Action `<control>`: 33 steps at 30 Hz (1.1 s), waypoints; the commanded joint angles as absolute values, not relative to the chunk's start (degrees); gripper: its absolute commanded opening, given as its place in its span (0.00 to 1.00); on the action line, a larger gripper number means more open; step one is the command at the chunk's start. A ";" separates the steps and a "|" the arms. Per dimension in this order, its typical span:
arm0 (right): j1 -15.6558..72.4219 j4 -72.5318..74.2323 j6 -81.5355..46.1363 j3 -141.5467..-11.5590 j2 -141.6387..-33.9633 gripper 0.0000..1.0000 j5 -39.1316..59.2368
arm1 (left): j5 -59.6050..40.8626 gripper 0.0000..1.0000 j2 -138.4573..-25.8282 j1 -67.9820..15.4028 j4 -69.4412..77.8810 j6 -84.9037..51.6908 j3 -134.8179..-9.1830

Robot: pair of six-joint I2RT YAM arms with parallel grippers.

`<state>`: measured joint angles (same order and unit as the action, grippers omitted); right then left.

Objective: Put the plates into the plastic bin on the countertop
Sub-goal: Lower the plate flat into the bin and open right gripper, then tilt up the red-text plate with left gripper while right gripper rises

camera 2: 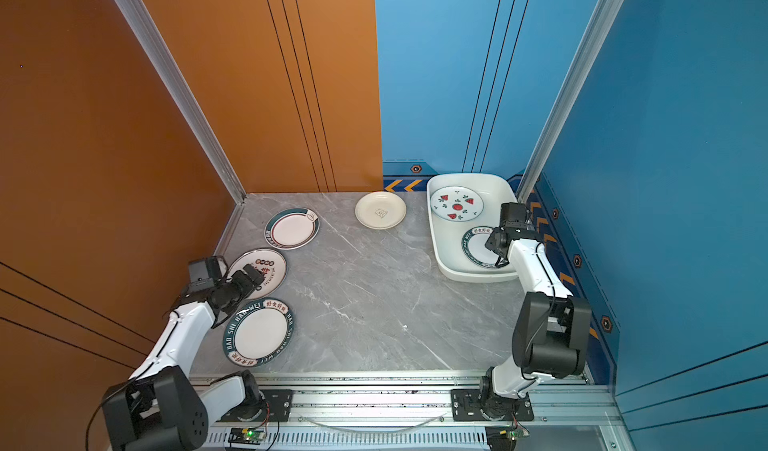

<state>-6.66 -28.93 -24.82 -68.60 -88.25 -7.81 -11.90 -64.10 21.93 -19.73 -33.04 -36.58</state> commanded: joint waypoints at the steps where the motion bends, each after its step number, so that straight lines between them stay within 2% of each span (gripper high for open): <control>1: -3.72 -29.50 -23.91 -68.45 -86.54 0.54 -8.12 | -9.76 0.98 -62.96 25.28 -18.45 -34.21 -35.61; 7: -1.37 -30.02 -24.07 -70.03 -86.90 0.54 -5.34 | -5.72 0.99 -63.42 28.77 -17.67 -34.93 -33.73; 12: -0.78 -29.54 -24.43 -71.09 -88.14 0.53 -3.22 | -4.97 0.99 -67.08 29.53 -11.53 -36.71 -32.00; 14: -0.53 -29.54 -24.69 -71.09 -88.43 0.53 -2.43 | -5.82 1.00 -69.83 29.79 -9.00 -36.96 -32.37; 19: 0.35 -29.41 -24.62 -69.89 -87.13 0.53 -2.49 | -10.47 0.94 -75.98 30.75 -3.07 -38.08 -31.88; 23: 0.70 -29.34 -24.61 -69.17 -86.04 0.53 -2.64 | -12.94 0.88 -79.67 30.85 0.43 -38.58 -31.58; 24: 0.70 -29.57 -24.61 -69.15 -85.96 0.53 -2.68 | -13.45 0.81 -80.28 30.85 1.20 -38.66 -31.40; 33: 1.56 -29.18 -25.22 -69.57 -85.60 0.52 -2.03 | -16.95 0.45 -84.08 30.85 5.83 -38.36 -29.63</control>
